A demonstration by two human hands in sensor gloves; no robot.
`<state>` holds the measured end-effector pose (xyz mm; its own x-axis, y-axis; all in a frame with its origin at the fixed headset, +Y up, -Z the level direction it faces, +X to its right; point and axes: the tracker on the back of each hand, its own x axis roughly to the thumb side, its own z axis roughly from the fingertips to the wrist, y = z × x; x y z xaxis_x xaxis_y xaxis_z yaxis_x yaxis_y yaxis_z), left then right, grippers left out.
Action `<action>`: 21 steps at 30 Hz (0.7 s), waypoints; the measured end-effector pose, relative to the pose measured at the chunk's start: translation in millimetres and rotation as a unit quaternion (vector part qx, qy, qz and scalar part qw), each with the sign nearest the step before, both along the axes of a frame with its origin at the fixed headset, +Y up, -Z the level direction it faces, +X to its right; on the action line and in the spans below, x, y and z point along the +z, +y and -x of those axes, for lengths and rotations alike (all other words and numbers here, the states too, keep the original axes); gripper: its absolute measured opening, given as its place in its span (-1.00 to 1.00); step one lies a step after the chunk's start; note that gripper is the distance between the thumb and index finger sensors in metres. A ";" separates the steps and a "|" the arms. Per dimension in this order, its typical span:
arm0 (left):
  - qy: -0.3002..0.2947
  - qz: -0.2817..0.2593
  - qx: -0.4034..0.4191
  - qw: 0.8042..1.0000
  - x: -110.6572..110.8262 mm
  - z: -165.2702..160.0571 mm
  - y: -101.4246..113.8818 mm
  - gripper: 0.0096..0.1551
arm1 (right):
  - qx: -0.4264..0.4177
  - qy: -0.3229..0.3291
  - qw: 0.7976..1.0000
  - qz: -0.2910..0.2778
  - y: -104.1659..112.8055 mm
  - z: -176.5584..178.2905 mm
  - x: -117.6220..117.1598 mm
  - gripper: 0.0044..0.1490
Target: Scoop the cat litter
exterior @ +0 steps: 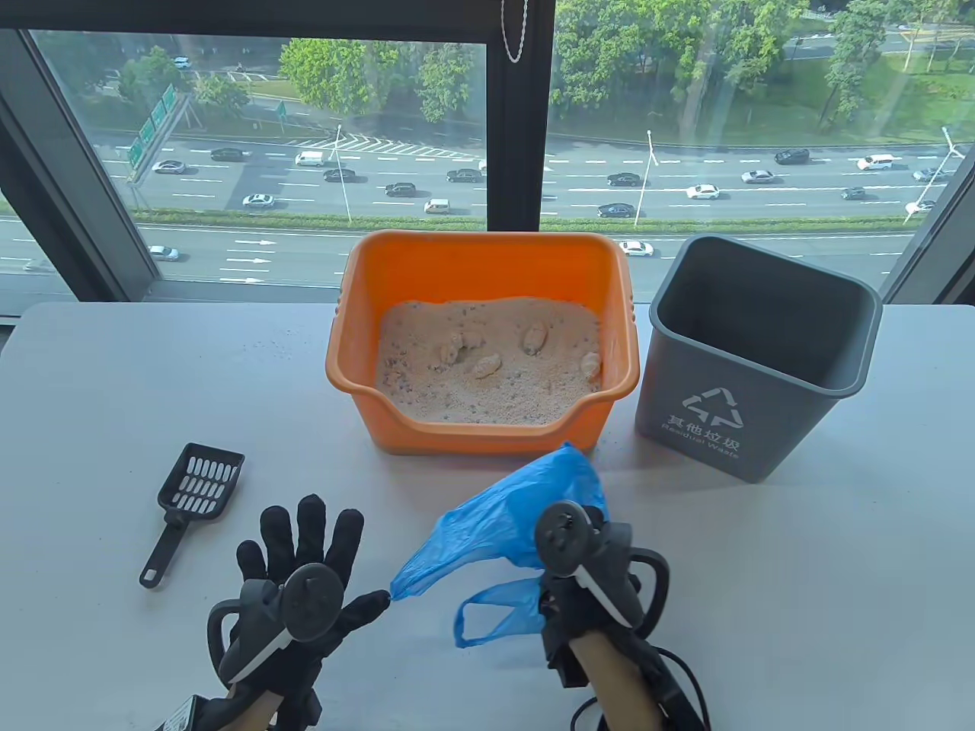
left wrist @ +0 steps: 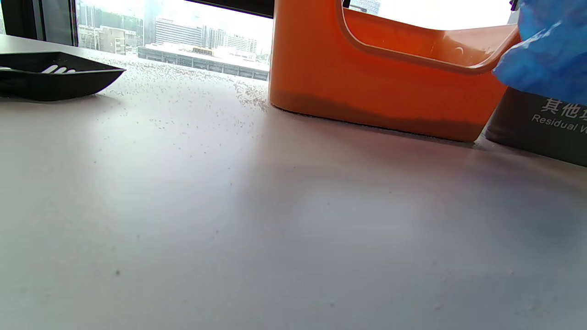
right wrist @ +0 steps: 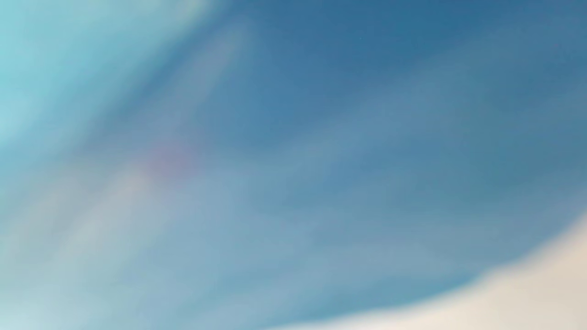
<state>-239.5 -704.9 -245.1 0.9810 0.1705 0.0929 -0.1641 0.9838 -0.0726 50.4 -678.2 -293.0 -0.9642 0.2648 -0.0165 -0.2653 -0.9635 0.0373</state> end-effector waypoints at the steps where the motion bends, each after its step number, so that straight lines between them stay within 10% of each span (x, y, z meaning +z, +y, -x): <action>1: 0.000 -0.008 0.004 1.000 0.9 0.5 3.2 0.15 | -0.002 0.010 1.000 0.014 -6.1 9.7 -5.6 -0.49; 16: -0.075 -0.041 0.090 0.992 -13.0 -22.1 59.3 0.17 | -0.007 0.068 0.994 0.086 -56.6 38.3 -31.6 -0.50; 21: -0.137 0.085 -0.048 0.986 -34.1 -65.8 32.9 0.18 | -0.052 0.089 0.990 0.094 -53.7 38.1 -28.1 -0.50</action>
